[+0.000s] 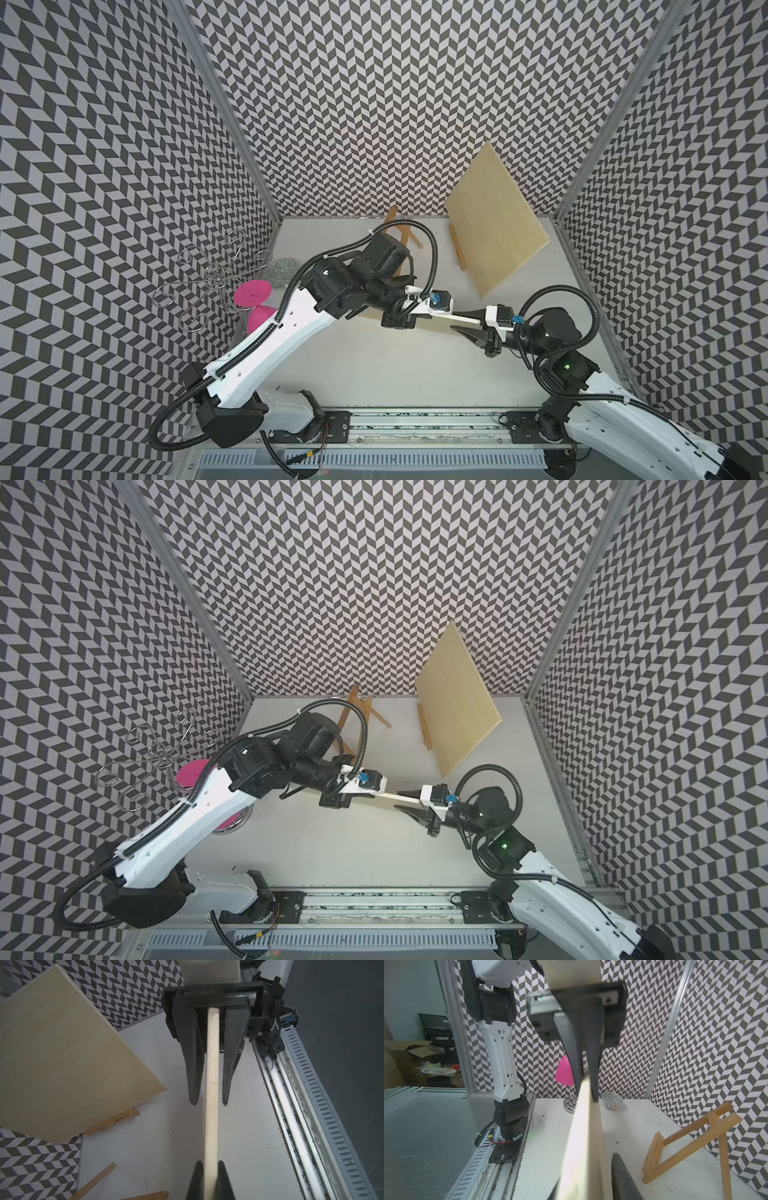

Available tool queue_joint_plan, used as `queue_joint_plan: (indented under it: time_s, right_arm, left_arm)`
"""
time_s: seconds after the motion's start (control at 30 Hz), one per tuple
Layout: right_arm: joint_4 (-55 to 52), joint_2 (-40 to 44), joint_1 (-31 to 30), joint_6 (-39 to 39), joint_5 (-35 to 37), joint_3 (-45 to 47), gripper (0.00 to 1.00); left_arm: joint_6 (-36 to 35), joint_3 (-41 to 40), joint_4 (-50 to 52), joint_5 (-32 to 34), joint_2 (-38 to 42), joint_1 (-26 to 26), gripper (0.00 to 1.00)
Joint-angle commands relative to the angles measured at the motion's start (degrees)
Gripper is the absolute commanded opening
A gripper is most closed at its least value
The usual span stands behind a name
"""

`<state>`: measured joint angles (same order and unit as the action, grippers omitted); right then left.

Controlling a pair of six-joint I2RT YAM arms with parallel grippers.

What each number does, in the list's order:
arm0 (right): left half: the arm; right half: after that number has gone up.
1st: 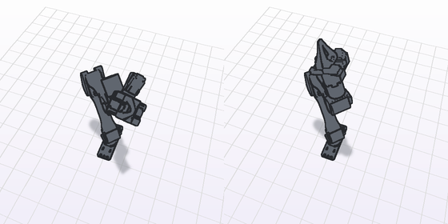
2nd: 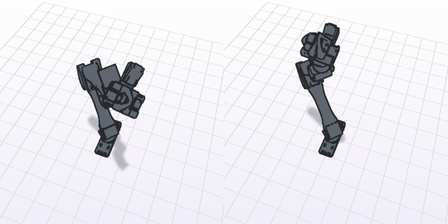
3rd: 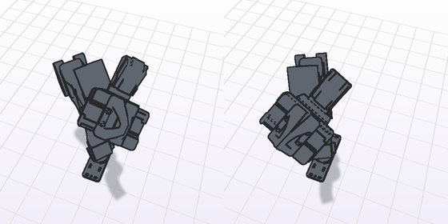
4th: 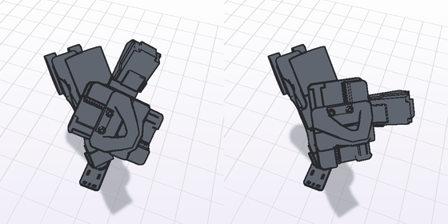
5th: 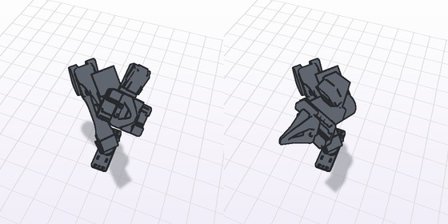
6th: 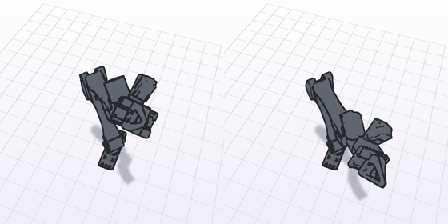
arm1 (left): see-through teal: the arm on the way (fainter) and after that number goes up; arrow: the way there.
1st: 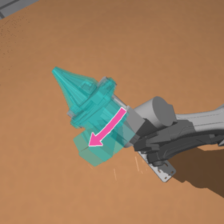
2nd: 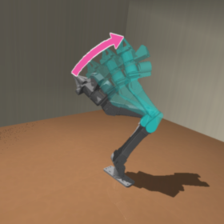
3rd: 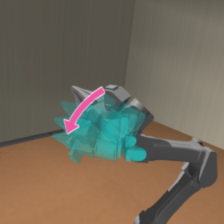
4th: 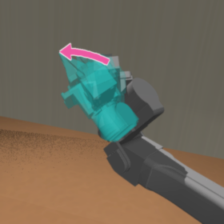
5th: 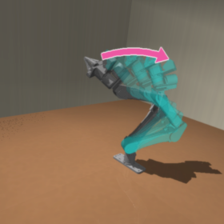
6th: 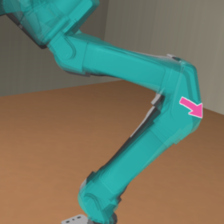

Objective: Assemble the easel
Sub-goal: Pick up the drawing board from the center of the board.

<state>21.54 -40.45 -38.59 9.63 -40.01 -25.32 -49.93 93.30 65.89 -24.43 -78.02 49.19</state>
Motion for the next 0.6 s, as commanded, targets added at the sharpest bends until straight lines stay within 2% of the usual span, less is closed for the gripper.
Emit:
queue_joint_plan:
  time_s: [0.0, 0.3, 0.43, 0.57]
  right_arm:
    - [-2.8, -0.9, -1.4, 0.5, -2.2, -4.0, 0.29]
    - [-15.2, -3.8, -6.3, 0.1, 6.9, -9.8, 0.26]
    - [-20.6, -4.8, -7.1, -0.5, 9.2, -12.9, 0.19]
    - [-20.5, -2.9, -7.2, -3.2, 10.7, -12.1, 0.04]
  left_arm:
    - [4.4, 0.6, -1.8, -1.3, 1.1, -0.1, 0.0]
    - [3.6, 0.5, -3.8, -0.3, 3.4, 0.0, 0.0]
    - [3.8, -0.1, -3.9, 1.5, 3.5, 0.0, 0.0]
    - [4.1, -1.1, -5.2, 2.2, 4.0, -0.4, 0.0]
